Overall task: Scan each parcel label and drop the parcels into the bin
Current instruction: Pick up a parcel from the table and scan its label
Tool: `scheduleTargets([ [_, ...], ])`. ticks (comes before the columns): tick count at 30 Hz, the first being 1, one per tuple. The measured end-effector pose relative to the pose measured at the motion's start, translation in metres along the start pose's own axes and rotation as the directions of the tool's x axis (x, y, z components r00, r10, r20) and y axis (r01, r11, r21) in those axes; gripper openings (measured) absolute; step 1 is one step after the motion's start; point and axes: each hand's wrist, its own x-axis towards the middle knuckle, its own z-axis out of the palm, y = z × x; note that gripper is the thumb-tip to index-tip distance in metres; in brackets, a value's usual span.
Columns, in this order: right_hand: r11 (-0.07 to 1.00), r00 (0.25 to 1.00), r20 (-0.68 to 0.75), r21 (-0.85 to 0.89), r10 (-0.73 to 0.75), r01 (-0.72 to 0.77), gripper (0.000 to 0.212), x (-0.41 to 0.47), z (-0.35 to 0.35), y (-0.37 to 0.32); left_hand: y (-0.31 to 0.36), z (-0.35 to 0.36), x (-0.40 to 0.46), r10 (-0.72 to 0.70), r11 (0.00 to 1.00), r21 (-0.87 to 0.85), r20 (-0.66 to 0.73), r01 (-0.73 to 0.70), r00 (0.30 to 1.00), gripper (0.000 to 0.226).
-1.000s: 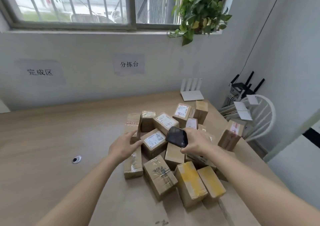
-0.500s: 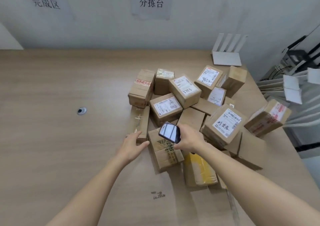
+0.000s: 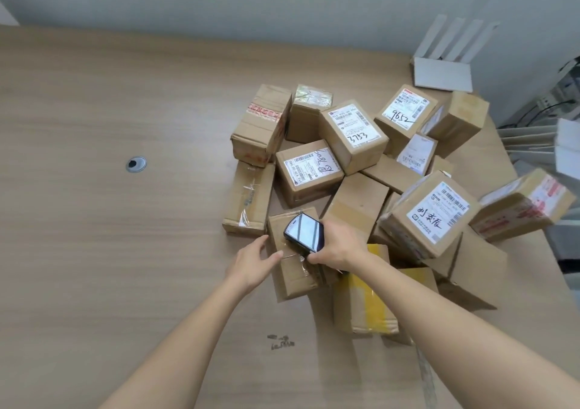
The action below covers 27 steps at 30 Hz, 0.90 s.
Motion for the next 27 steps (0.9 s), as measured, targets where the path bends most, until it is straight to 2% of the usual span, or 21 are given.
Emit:
scheduleTargets([
  [2,1.000,1.000,-0.005,0.027,-0.005,0.005,0.068,0.005,0.002,-0.001,0.004,0.006,0.004,-0.007,0.999,-0.045,0.002,0.007,1.000,0.095],
  [3,0.999,1.000,-0.006,0.037,-0.011,0.012,0.066,0.007,0.002,-0.002,0.007,0.009,0.005,-0.004,0.997,-0.077,0.003,0.004,1.000,0.089],
  [6,0.998,1.000,-0.006,0.051,-0.027,0.028,0.065,0.009,0.003,-0.001,0.013,0.015,0.005,-0.004,0.985,-0.173,-0.030,-0.001,1.000,0.057],
  [9,0.993,0.998,-0.045,0.111,-0.044,0.049,0.067,0.003,0.002,0.000,0.016,0.014,0.000,-0.029,0.961,-0.277,-0.056,0.013,0.998,0.060],
  [13,0.955,0.992,-0.115,0.283,-0.055,0.085,0.076,-0.016,-0.013,-0.005,0.029,-0.004,-0.019,-0.024,0.921,-0.389,-0.102,-0.017,0.994,0.061],
  [17,0.881,0.970,-0.237,0.447,-0.051,0.155,0.076,-0.043,-0.047,-0.022,0.054,-0.036,-0.039,0.017,0.886,-0.451,-0.199,-0.106,0.980,0.063],
  [20,0.806,0.952,-0.303,0.552,-0.043,0.213,0.070,-0.065,-0.081,-0.041,0.078,-0.064,-0.059,0.075,0.885,-0.424,-0.278,-0.192,0.958,0.044],
  [23,0.770,0.938,-0.344,0.585,-0.050,0.256,0.068,-0.093,-0.112,-0.060,0.104,-0.094,-0.088,0.138,0.850,-0.440,-0.344,-0.289,0.929,0.031],
  [25,0.750,0.930,-0.363,0.602,-0.048,0.274,0.068,-0.116,-0.131,-0.074,0.116,-0.114,-0.111,0.157,0.813,-0.483,-0.357,-0.325,0.921,0.029],
  [27,0.723,0.925,-0.376,0.625,-0.053,0.296,0.058,-0.142,-0.148,-0.088,0.125,-0.133,-0.139,0.165,0.774,-0.527,-0.367,-0.350,0.916,0.031],
])
